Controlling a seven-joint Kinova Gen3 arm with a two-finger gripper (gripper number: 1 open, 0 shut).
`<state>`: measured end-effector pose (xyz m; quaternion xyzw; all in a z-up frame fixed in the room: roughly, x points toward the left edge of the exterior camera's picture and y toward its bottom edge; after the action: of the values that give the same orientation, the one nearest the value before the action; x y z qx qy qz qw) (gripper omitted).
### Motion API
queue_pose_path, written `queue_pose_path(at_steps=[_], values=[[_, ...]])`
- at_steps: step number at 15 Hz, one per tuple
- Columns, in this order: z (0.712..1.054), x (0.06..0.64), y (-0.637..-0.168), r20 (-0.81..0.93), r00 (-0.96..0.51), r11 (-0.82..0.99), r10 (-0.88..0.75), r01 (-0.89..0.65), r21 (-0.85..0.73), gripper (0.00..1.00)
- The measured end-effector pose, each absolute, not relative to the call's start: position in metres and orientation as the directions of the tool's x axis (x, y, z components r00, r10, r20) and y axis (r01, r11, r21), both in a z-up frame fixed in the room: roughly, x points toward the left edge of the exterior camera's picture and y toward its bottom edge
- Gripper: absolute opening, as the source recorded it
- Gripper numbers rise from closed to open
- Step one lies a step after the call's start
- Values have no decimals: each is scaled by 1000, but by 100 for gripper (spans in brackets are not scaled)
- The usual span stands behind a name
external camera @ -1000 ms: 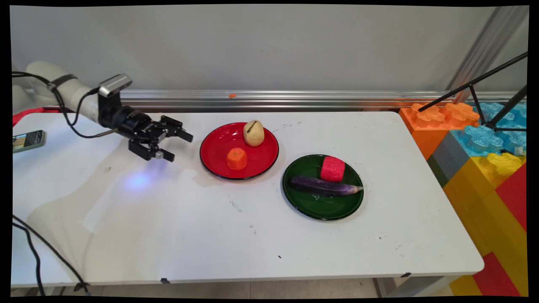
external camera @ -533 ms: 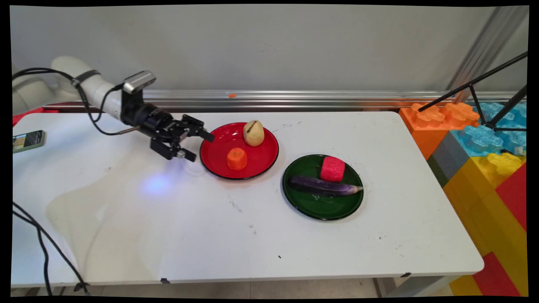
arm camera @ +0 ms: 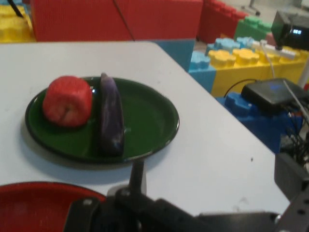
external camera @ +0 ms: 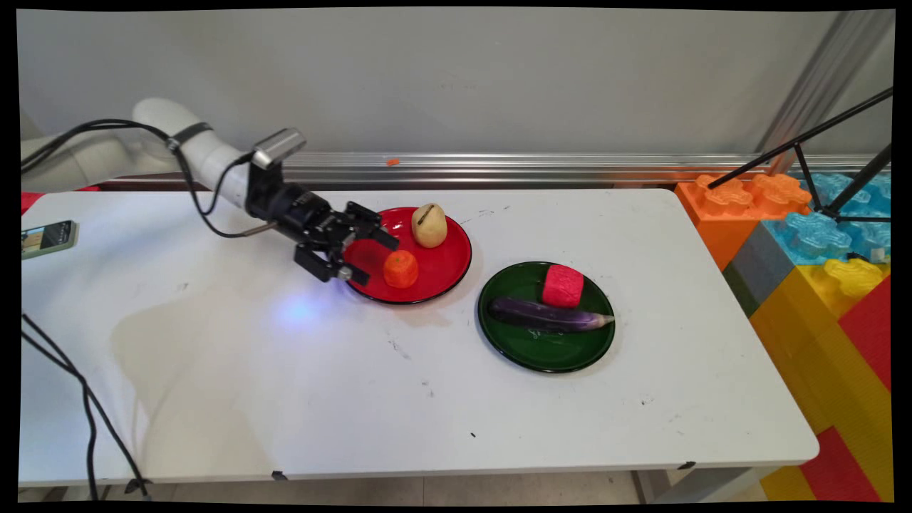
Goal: Pick up the eggplant from the green plate
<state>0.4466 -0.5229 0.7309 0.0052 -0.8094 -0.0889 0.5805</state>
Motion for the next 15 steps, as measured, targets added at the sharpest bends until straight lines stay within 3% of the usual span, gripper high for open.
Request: queue_pose_path(at_steps=[15], values=[[711,338,-565,917,-396,983,-54,141,119,100]])
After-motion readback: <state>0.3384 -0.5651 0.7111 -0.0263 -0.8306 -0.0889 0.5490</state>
